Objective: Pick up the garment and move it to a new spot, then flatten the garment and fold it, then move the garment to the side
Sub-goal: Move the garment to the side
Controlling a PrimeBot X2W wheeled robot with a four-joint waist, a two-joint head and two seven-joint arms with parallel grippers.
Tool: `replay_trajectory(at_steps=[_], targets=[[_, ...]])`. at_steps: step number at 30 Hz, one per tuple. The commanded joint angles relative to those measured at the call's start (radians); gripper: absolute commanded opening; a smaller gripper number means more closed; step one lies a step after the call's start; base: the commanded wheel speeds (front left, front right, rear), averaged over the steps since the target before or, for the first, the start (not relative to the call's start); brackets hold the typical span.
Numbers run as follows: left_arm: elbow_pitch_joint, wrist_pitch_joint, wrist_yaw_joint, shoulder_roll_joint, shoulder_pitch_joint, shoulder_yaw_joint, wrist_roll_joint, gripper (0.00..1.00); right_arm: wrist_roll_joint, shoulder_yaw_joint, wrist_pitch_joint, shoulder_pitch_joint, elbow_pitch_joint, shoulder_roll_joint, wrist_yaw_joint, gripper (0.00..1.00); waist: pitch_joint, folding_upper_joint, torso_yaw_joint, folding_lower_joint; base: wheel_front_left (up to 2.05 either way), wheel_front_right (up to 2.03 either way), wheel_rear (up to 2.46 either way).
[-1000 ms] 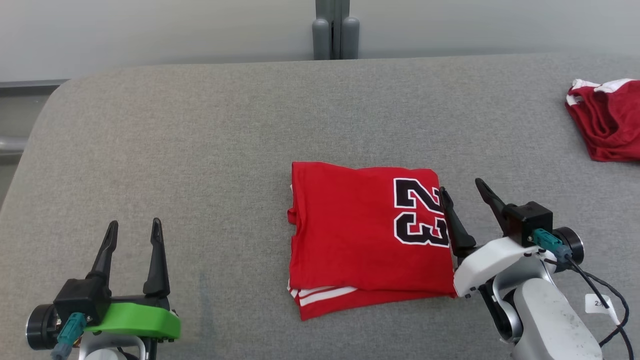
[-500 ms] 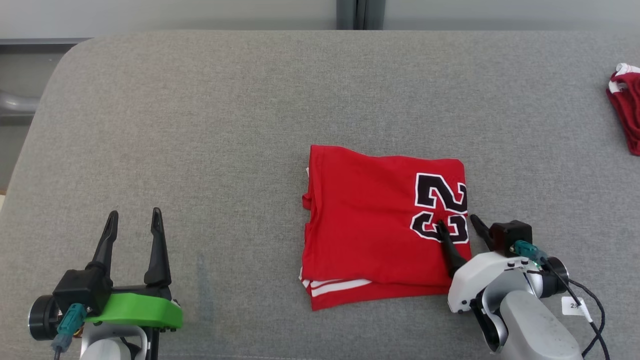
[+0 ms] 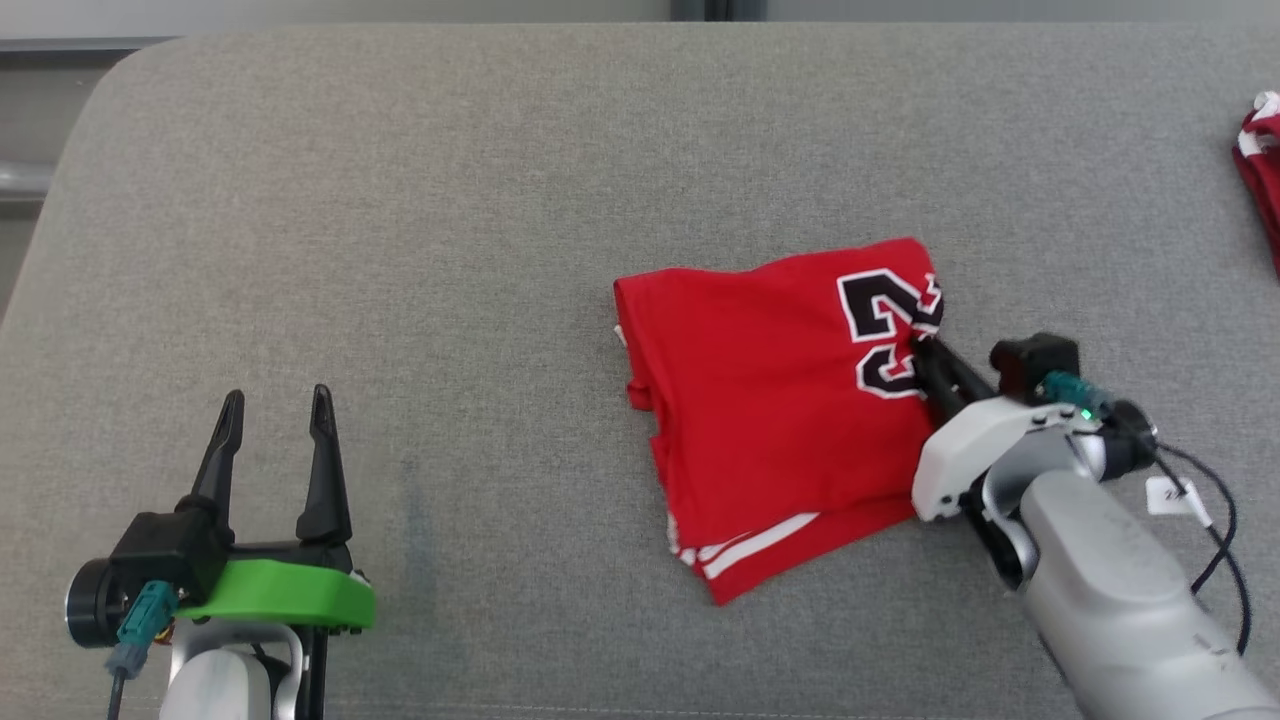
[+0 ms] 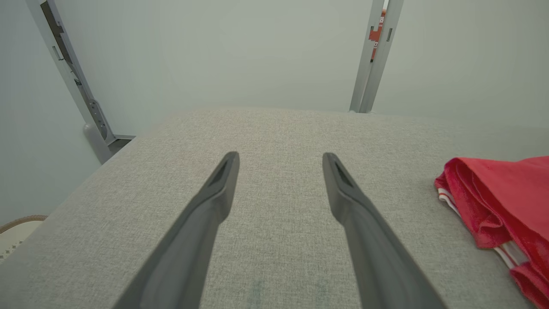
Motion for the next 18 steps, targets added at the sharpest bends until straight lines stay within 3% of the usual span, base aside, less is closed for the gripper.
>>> replay_trajectory(at_steps=[1, 10, 18], targets=[[-0.007, -0.002, -0.003, -0.001, -0.026, -0.003, -0.005, 1.0, -0.001, 0.007, 0.011, -0.042, -0.009, -0.039, -0.002, 0.0, 0.04, 0.0, -0.012, 0.0, 0.0, 0.0, 0.0], [-0.041, -0.002, -0.003, -0.003, -0.112, -0.013, -0.006, 1.0, 0.036, 0.07, 0.116, -0.267, -0.118, -0.295, -0.002, 0.0, 0.22, 0.0, -0.084, 0.0, 0.0, 0.0, 0.0], [-0.063, -0.003, -0.003, 0.019, -0.2, -0.044, 0.018, 1.0, 0.117, 0.017, 0.2, -0.347, -0.239, -0.543, -0.002, 0.0, 0.352, 0.0, -0.153, 0.0, 0.0, 0.0, 0.0]])
